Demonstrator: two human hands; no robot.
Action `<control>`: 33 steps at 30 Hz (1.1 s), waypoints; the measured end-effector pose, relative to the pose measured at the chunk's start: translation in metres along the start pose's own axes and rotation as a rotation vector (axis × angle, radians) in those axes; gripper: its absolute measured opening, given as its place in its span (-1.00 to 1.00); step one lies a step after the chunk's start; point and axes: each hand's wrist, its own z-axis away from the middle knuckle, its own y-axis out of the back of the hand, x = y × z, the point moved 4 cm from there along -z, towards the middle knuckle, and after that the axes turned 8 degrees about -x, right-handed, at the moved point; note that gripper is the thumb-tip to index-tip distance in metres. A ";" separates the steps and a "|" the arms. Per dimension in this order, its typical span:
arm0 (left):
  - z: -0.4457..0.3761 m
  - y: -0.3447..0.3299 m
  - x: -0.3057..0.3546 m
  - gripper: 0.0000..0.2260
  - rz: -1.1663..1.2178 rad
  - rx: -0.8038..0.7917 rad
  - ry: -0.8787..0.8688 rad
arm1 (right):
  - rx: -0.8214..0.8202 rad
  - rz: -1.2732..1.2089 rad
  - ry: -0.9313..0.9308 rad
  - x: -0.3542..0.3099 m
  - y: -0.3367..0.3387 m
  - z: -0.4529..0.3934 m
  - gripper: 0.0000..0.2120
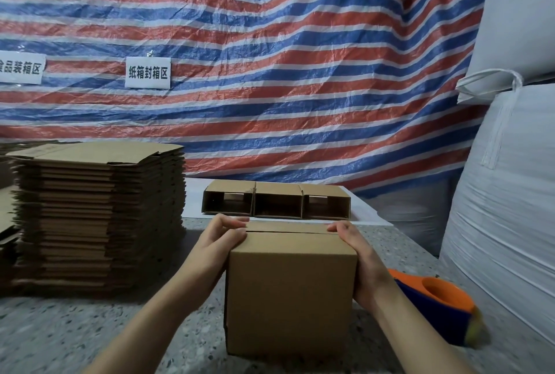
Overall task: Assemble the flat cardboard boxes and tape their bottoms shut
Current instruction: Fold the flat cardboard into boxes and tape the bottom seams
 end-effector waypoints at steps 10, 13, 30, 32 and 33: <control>-0.004 -0.039 0.061 -0.77 -1.313 -0.062 -0.194 | 0.016 0.051 0.005 -0.003 -0.003 0.000 -0.71; -0.001 -0.086 0.049 -0.49 -1.438 -0.291 -0.206 | 0.019 0.032 -0.007 -0.002 -0.002 0.000 -0.74; -0.003 -0.096 0.028 -0.44 -1.609 -0.310 -0.226 | 0.154 1.688 -0.591 -0.055 0.109 0.011 -0.62; -0.004 -0.096 0.028 -0.44 -1.616 -0.318 -0.223 | 0.091 1.779 -0.762 -0.040 0.121 0.023 -0.49; -0.005 -0.097 0.028 -0.44 -1.615 -0.322 -0.219 | 0.092 1.798 -0.799 -0.033 0.125 0.027 -0.37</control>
